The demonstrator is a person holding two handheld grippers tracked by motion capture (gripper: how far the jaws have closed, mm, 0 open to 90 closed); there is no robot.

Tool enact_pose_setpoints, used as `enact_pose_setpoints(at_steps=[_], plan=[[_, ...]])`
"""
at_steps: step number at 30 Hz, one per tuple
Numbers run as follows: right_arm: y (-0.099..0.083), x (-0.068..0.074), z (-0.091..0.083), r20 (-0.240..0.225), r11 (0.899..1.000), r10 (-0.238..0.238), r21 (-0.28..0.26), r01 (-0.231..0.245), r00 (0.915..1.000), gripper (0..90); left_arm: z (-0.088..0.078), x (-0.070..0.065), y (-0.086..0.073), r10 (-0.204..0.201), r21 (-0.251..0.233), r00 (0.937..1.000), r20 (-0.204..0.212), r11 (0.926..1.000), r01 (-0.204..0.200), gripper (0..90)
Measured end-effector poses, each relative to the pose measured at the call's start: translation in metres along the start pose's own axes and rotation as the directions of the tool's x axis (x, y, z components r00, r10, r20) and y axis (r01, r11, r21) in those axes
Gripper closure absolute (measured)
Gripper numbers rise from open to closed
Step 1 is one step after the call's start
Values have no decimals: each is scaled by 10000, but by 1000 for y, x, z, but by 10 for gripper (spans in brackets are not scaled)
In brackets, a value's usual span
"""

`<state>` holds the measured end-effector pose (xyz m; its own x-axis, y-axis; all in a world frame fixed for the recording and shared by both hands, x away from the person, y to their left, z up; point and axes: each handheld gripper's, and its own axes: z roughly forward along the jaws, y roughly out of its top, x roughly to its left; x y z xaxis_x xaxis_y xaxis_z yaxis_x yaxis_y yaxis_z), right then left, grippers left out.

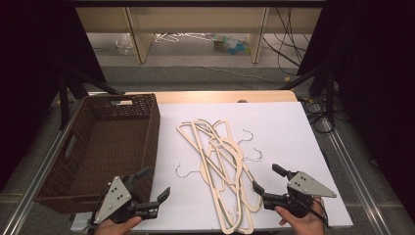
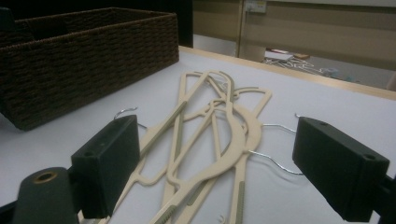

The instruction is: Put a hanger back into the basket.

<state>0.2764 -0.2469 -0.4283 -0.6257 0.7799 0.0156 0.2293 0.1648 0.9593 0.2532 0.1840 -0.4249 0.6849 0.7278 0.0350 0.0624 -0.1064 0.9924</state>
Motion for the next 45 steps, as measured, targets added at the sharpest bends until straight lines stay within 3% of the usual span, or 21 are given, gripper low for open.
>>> enact_pose_setpoints(at_steps=[17,25,27,28,31,35,41,42,43,44,45], plan=[[-2,1,2,-93,9983,-12,579,17,10000,162,1,-1,0,43,59,9999,146,10000,-44,157],[-3,4,7,-433,9946,-33,1031,78,9991,177,2,-2,-1,59,119,9999,131,9999,-60,156],[-3,6,8,-559,9908,67,1355,10,9984,187,2,-2,-1,81,130,9999,134,9999,-83,156],[-3,6,9,-437,9896,-63,1433,126,9990,193,2,-1,-1,88,128,9999,133,9999,-90,156],[-4,9,13,-522,9768,-163,2124,271,9985,211,3,-2,-1,110,116,9998,138,9999,-112,156],[-5,11,20,-615,9648,-153,2610,309,9980,227,3,-2,-1,125,169,9998,143,9998,-128,156],[-7,12,31,-596,9383,-109,3445,309,9982,248,4,-2,-1,221,173,9996,167,9996,-224,156],[-7,13,33,-632,9299,-33,3668,263,9980,250,4,-2,-1,242,182,9995,178,9995,-245,156],[-7,13,33,-632,9299,-33,3668,263,9980,250,4,-2,-1,242,182,9995,178,9995,-245,156],[-7,14,37,-672,9177,23,3965,246,9977,253,4,-3,-1,238,192,9996,180,9995,-241,156],[-7,14,39,-718,9135,23,4059,271,9974,253,4,-3,-1,237,188,9996,183,9995,-240,156]])
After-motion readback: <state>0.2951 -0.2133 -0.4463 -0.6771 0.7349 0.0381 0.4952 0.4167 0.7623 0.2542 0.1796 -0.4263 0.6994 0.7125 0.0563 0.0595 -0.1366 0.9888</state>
